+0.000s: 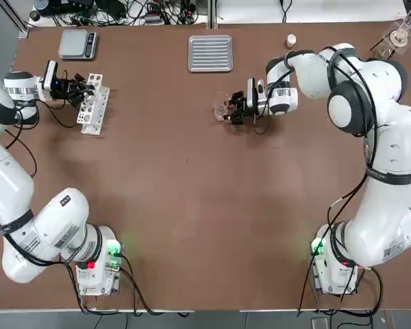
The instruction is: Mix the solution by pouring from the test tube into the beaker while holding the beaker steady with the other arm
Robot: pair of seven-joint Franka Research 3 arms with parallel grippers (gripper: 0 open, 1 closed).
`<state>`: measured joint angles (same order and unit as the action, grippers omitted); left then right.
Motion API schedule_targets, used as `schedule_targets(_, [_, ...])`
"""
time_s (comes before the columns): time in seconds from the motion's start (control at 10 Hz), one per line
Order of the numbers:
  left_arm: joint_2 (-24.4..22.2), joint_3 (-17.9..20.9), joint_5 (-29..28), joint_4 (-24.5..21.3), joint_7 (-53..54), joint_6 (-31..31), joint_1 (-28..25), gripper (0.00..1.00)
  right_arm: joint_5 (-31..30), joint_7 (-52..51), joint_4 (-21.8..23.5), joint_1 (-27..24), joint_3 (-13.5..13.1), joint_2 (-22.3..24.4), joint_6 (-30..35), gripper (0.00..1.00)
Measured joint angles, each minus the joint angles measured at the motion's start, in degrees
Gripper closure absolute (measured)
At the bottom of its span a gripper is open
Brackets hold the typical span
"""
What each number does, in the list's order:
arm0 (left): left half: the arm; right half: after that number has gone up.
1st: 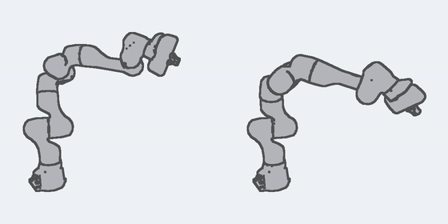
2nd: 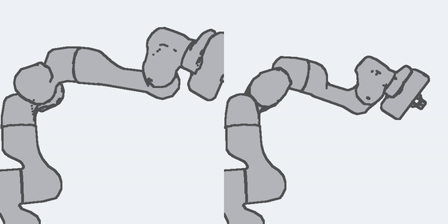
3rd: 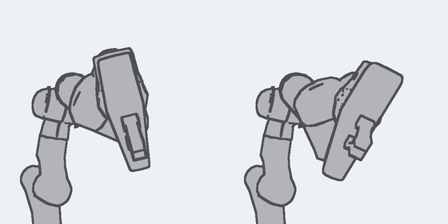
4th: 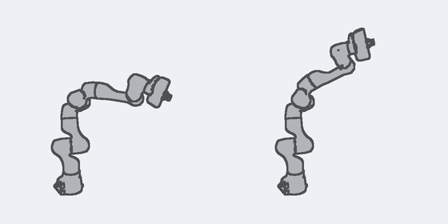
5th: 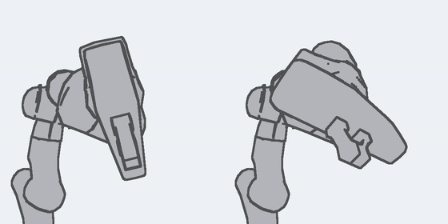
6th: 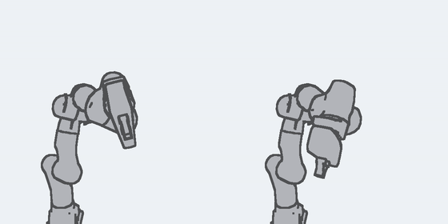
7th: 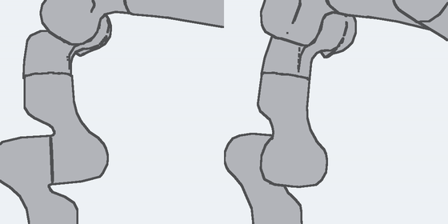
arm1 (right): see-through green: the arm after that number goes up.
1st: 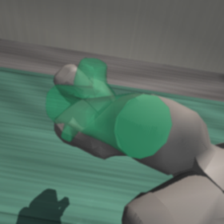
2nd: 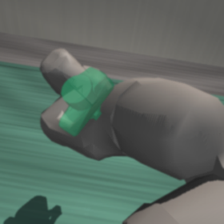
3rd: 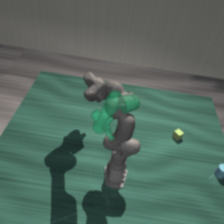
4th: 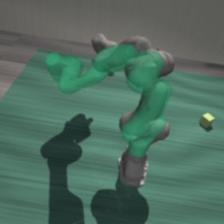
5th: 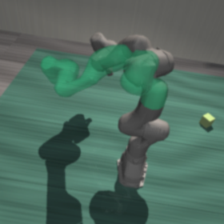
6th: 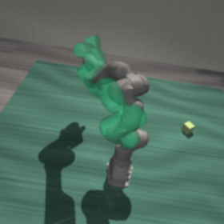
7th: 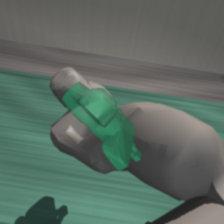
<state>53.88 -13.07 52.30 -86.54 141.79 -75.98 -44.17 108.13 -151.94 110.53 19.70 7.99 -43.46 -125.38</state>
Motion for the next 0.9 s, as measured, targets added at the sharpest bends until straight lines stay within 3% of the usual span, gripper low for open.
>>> schedule_targets(0.1, [0.00, 0.00, 0.00, 0.01, 0.00, 0.00, 0.00, 0.78, 0.01, 0.00, 0.00, 0.00, 0.00, -0.02, 0.00, 0.47])
schedule_targets(0.9, [-3.32, -0.43, -0.07, 0.24, -4.33, 2.00, 0.12, 0.78, 0.01, -0.20, -0.01, -0.17, -0.05, -0.03, -0.01, 0.48])
